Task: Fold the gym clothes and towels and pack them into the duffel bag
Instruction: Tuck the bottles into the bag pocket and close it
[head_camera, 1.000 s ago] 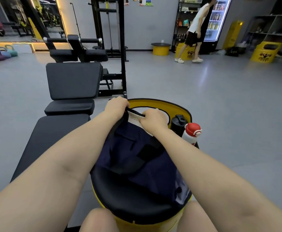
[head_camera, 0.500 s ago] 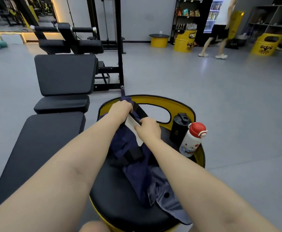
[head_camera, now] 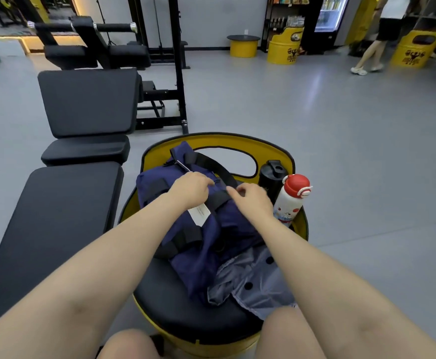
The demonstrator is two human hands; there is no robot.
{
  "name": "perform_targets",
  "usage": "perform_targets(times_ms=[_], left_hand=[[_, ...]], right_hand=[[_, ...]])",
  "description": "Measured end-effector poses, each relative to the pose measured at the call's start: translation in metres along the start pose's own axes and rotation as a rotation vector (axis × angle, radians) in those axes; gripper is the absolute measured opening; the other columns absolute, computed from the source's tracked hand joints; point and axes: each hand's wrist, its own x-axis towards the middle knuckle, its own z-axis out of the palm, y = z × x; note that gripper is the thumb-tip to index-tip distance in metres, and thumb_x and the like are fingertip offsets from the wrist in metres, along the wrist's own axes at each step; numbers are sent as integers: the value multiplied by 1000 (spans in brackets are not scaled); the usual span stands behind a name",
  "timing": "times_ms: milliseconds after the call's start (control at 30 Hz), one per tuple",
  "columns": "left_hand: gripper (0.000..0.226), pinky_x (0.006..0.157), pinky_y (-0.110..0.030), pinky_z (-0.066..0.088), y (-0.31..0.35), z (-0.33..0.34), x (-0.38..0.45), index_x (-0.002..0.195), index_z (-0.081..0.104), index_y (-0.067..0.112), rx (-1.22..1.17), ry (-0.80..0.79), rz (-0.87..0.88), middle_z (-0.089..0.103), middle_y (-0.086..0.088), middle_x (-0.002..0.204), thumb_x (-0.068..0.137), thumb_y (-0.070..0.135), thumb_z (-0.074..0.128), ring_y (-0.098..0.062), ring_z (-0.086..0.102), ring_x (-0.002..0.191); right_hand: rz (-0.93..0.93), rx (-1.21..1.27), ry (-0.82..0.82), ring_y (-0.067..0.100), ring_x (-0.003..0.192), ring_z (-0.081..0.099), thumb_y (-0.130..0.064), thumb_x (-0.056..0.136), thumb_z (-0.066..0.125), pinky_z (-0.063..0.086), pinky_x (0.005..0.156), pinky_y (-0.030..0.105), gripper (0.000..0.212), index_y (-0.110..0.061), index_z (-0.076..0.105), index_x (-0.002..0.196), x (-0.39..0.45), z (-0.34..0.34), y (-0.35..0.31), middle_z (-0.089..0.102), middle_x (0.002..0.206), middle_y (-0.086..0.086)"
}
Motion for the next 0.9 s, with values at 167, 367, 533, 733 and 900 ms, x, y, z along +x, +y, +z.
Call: perform_targets(times_ms=[167, 367, 533, 733, 900], left_hand=[[40, 104, -37, 33, 50, 13, -4, 131, 55, 25, 75, -74, 146, 55, -4, 135, 97, 25, 34, -27, 50, 122], [49, 100, -39, 34, 88, 43, -9, 138, 44, 24, 214, -152, 222, 50, -3, 139, 95, 48, 41, -25, 45, 126], [61, 114, -46, 15, 102, 74, -25, 150, 15, 29, 365, -149, 347, 12, -7, 158, 97, 42, 43, -27, 14, 144], [54, 114, -54, 5, 90, 95, -34, 150, 20, 27, 542, -212, 439, -8, -7, 159, 100, 34, 39, -31, -1, 146], [69, 113, -57, 1, 91, 100, -29, 151, 15, 25, 597, -209, 414, -12, -8, 159, 95, 48, 46, -32, -6, 146]], right_hand=[[106, -151, 165, 26, 120, 47, -46, 91, 56, 45, 94, 41, 46, -14, 59, 124, 8, -33, 49, 55, 127, 7], [132, -184, 248, 26, 128, 37, -34, 87, 66, 36, 104, 37, 52, -13, 49, 132, 15, -53, 88, 45, 136, 8], [239, -91, 218, 28, 134, 32, -30, 83, 72, 39, 101, 42, 70, -14, 35, 141, 24, -50, 109, 35, 144, 10], [320, -28, 202, 30, 136, 30, -29, 82, 74, 41, 99, 45, 82, -16, 25, 146, 42, -38, 119, 29, 149, 10], [357, -25, 211, 32, 134, 31, -29, 82, 75, 42, 99, 45, 89, -14, 18, 148, 57, -34, 117, 27, 148, 12]])
